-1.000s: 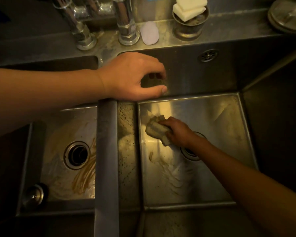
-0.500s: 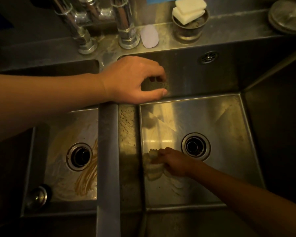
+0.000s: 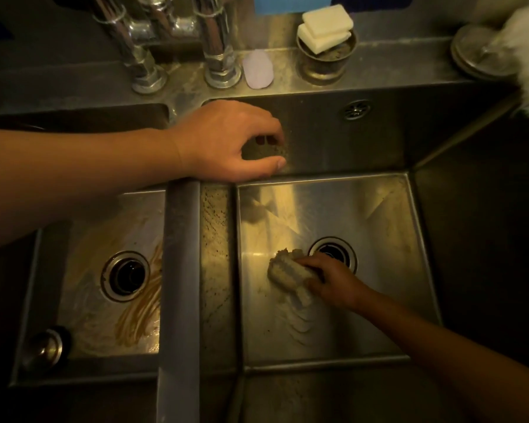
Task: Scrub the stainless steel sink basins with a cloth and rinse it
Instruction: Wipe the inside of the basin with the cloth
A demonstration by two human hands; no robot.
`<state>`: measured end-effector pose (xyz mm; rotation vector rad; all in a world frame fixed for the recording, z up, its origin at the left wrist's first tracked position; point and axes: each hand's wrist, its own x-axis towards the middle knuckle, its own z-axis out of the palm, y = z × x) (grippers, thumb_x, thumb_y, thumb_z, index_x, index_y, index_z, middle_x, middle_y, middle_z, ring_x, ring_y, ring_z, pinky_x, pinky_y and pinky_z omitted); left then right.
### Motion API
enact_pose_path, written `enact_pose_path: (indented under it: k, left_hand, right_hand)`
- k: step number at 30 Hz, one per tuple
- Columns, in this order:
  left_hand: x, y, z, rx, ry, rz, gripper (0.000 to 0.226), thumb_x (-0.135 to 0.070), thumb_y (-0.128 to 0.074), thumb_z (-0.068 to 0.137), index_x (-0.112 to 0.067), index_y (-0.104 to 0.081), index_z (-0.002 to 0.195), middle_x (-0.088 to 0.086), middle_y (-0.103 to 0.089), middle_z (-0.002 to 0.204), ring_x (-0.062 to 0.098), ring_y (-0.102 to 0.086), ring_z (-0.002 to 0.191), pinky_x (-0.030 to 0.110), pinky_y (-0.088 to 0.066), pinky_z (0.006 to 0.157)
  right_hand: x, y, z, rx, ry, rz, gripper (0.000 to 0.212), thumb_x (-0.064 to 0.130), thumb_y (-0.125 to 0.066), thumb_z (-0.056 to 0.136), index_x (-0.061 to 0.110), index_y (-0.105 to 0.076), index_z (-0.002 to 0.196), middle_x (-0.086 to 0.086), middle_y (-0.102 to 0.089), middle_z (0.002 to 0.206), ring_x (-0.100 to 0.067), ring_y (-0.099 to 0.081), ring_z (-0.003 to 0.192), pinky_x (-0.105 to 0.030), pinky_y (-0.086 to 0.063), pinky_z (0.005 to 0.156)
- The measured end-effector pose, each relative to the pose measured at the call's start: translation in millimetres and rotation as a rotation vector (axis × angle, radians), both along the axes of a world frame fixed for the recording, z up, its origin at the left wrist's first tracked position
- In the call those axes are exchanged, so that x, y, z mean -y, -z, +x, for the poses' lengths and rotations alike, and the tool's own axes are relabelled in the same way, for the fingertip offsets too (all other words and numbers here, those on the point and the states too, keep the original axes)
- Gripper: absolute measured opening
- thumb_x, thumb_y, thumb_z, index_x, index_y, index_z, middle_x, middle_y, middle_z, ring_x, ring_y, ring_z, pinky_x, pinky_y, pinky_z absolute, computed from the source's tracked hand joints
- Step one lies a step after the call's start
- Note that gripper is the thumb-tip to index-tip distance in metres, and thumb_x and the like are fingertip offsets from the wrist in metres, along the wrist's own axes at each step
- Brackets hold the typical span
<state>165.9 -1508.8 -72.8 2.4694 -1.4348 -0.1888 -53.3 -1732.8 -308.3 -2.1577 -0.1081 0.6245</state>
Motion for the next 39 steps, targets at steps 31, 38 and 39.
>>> enact_pose_path:
  k: [31,38,39]
  left_hand:
    - [-31,9,-177,-0.13,0.094,0.042,0.057,-0.068,-0.037,0.094,-0.026,-0.066,0.119,-0.008,-0.069,0.104,0.01,-0.062,0.09,0.033,-0.052,0.072]
    - [-30,2,-179,-0.138,0.098,0.047,0.054,-0.064,-0.045,0.09,-0.022,-0.069,0.115,-0.006,-0.07,0.103,0.011,-0.063,0.09,0.035,-0.053,0.073]
    - [-30,2,-179,-0.146,0.09,0.048,0.053,-0.062,-0.047,0.089,-0.022,-0.069,0.116,-0.006,-0.069,0.103,0.011,-0.063,0.091,0.035,-0.053,0.074]
  right_hand:
    - [60,20,-48,0.002,-0.427,-0.233,0.077,0.027,-0.075,0.078,0.032,-0.04,0.146,0.0,-0.035,0.143,-0.017,-0.054,0.114,-0.026,-0.048,0.093]
    - [26,11,-64,-0.09,-0.235,-0.211,0.076,0.027,-0.083,0.073,0.031,-0.042,0.136,0.009,-0.039,0.136,-0.001,-0.049,0.095,-0.013,-0.04,0.075]
    - [20,10,-67,-0.102,-0.207,-0.198,0.076,0.027,-0.084,0.072,0.033,-0.041,0.135,0.01,-0.04,0.135,-0.005,-0.051,0.099,-0.017,-0.043,0.076]
